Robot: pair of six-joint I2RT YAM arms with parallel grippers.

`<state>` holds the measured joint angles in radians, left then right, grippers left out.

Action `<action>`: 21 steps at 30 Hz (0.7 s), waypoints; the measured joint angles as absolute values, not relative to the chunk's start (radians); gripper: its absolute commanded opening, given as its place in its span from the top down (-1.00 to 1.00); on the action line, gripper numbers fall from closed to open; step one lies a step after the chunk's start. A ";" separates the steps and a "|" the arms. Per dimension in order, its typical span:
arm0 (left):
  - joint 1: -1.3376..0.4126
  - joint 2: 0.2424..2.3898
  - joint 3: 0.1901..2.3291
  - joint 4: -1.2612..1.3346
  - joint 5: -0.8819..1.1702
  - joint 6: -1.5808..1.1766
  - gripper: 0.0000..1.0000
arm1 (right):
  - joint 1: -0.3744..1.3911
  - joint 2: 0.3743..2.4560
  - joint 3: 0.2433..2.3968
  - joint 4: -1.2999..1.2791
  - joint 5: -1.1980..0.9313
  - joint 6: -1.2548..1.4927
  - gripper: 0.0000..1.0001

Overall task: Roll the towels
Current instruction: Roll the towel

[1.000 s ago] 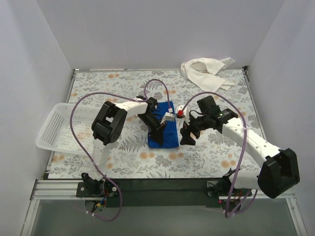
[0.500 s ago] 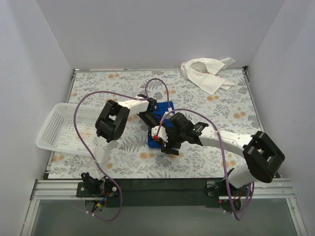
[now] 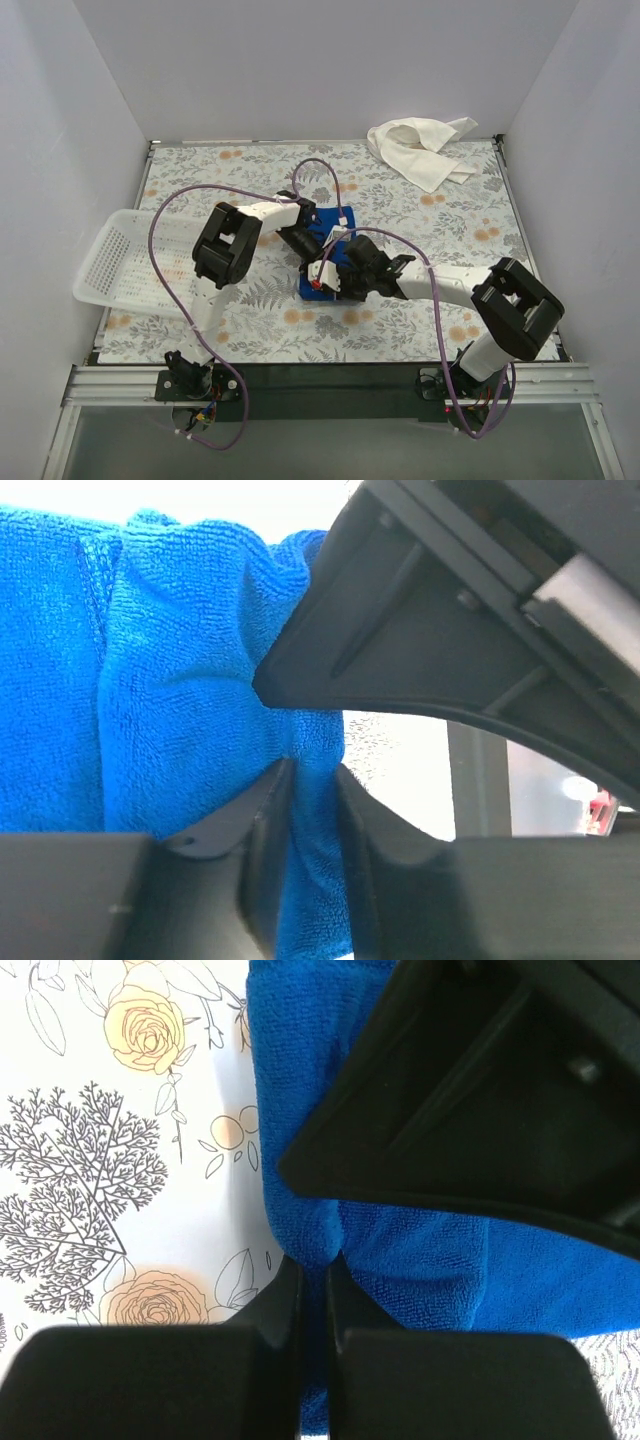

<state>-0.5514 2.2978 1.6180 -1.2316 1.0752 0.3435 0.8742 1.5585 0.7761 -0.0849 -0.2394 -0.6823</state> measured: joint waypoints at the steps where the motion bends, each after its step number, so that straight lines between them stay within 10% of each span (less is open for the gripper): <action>1: -0.551 2.294 1.617 -1.232 1.076 0.342 0.45 | 0.872 1.559 0.779 -0.092 -0.246 -0.682 0.97; 21: -0.420 1.686 1.254 -0.695 0.665 0.254 0.14 | 0.665 1.773 0.992 -0.554 -0.824 -0.562 0.97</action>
<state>-0.4202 1.6863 1.2537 -0.6952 0.6651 0.2543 0.6655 1.7733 0.9924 -0.5541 -0.8242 -0.5621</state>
